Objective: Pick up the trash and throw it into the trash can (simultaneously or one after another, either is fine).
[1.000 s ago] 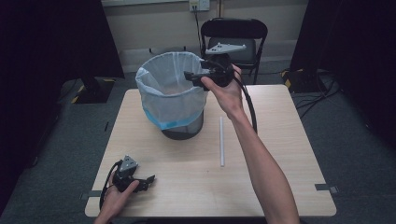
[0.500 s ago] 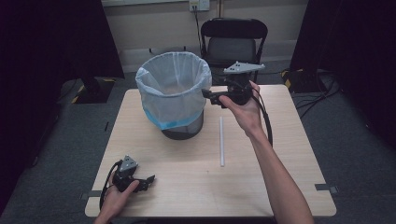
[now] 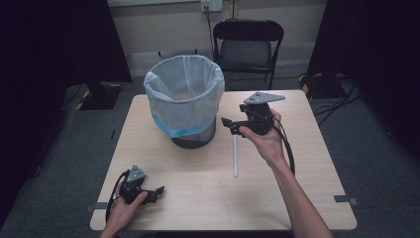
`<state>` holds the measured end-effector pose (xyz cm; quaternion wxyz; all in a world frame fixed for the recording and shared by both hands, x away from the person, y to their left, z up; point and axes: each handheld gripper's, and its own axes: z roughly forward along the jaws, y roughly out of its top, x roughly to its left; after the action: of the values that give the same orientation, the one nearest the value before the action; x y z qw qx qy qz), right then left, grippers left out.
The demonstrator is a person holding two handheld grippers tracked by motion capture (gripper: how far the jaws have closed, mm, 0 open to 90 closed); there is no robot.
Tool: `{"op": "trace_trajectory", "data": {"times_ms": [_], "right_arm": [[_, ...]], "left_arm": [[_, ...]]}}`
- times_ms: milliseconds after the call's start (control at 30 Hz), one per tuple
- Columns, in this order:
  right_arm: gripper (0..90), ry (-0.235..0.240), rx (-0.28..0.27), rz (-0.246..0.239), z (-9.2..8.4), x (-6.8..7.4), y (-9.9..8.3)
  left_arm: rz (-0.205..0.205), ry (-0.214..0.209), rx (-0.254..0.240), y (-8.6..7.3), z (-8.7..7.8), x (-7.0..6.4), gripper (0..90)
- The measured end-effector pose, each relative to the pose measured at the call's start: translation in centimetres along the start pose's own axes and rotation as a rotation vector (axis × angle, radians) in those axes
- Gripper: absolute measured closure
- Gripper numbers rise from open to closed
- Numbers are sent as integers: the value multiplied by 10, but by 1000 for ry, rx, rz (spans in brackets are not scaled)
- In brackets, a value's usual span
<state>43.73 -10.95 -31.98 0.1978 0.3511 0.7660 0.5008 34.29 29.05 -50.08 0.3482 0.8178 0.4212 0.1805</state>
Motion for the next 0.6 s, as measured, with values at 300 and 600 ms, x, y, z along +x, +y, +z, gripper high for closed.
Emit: {"op": "trace_trajectory", "data": {"times_ms": [300, 600], "right_arm": [[210, -25, 60, 13, 6, 0, -38], [253, -25, 92, 51, 10, 1, -77]], "left_arm": [[0, -1, -2, 0, 0, 0, 74], [-1, -1, -3, 0, 0, 0, 73]]}}
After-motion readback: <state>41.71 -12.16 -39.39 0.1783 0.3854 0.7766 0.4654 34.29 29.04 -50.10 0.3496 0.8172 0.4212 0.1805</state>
